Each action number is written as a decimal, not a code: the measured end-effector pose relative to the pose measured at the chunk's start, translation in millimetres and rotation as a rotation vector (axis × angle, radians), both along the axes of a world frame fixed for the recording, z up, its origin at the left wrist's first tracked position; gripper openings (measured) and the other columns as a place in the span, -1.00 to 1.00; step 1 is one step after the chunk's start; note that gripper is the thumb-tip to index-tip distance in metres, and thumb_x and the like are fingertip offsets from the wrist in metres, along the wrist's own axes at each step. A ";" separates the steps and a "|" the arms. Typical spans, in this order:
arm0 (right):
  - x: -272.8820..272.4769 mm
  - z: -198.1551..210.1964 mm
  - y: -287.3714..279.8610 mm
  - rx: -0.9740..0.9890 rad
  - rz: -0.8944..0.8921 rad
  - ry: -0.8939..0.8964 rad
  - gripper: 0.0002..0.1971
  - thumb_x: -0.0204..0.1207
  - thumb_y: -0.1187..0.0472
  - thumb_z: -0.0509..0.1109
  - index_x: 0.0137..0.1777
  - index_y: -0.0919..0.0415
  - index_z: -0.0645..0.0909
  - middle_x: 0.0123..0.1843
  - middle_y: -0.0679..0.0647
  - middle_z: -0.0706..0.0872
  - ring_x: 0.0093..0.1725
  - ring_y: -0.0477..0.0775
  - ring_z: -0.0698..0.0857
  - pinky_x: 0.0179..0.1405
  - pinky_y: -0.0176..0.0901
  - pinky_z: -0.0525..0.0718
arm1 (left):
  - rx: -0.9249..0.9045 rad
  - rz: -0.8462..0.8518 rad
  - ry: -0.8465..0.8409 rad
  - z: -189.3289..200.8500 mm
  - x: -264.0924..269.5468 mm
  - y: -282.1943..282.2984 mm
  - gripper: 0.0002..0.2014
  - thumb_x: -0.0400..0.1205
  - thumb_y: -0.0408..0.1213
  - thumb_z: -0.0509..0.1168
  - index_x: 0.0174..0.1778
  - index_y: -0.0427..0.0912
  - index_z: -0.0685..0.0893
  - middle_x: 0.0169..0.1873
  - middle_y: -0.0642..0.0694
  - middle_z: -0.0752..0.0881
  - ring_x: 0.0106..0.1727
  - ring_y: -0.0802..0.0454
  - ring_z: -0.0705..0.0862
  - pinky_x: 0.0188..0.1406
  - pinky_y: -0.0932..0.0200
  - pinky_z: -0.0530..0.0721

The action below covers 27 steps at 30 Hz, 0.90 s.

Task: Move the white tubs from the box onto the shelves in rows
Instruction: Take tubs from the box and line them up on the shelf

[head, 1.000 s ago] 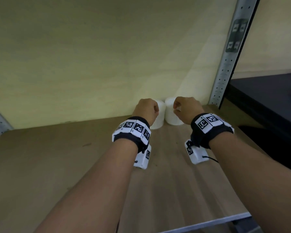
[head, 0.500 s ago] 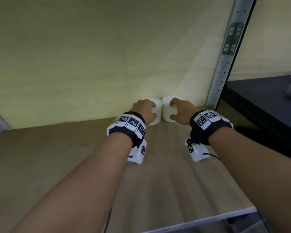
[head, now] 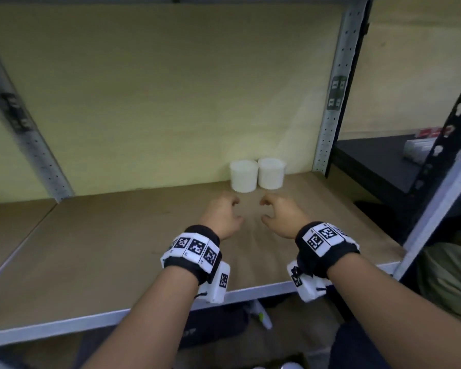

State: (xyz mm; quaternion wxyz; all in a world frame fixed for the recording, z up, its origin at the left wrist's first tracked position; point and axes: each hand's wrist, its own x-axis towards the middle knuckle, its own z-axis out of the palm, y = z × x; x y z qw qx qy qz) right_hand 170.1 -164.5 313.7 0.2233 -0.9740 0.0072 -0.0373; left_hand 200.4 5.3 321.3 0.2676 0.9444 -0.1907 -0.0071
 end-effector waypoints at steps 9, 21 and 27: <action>-89.3 -12.1 44.6 -0.023 0.051 0.008 -0.57 0.52 0.17 0.34 0.40 0.16 0.52 0.39 0.13 0.61 0.39 0.13 0.56 0.35 -0.13 0.50 | 0.028 -0.020 0.034 -20.5 -96.5 48.2 -0.52 0.57 -0.13 0.34 0.42 -0.08 0.52 0.36 -0.04 0.59 0.34 0.00 0.59 0.27 0.17 0.52; -153.0 -87.4 94.8 0.003 0.154 0.103 -0.68 0.50 0.12 0.39 0.25 0.14 0.59 0.24 0.08 0.63 0.27 0.11 0.61 0.28 -0.10 0.58 | 0.059 0.024 0.233 -94.5 -163.8 103.1 -0.63 0.52 -0.17 0.41 0.23 -0.15 0.61 0.11 -0.10 0.66 -0.03 0.03 0.62 -0.02 0.25 0.54; -150.7 -146.1 111.1 -0.030 0.210 0.277 -0.62 0.47 0.09 0.43 0.28 0.12 0.58 0.22 0.11 0.60 0.22 0.14 0.64 0.32 -0.01 0.59 | 0.159 0.072 0.443 -158.4 -165.0 120.9 -0.53 0.48 -0.15 0.46 0.30 -0.15 0.59 0.24 -0.12 0.66 0.22 -0.04 0.65 0.20 0.15 0.60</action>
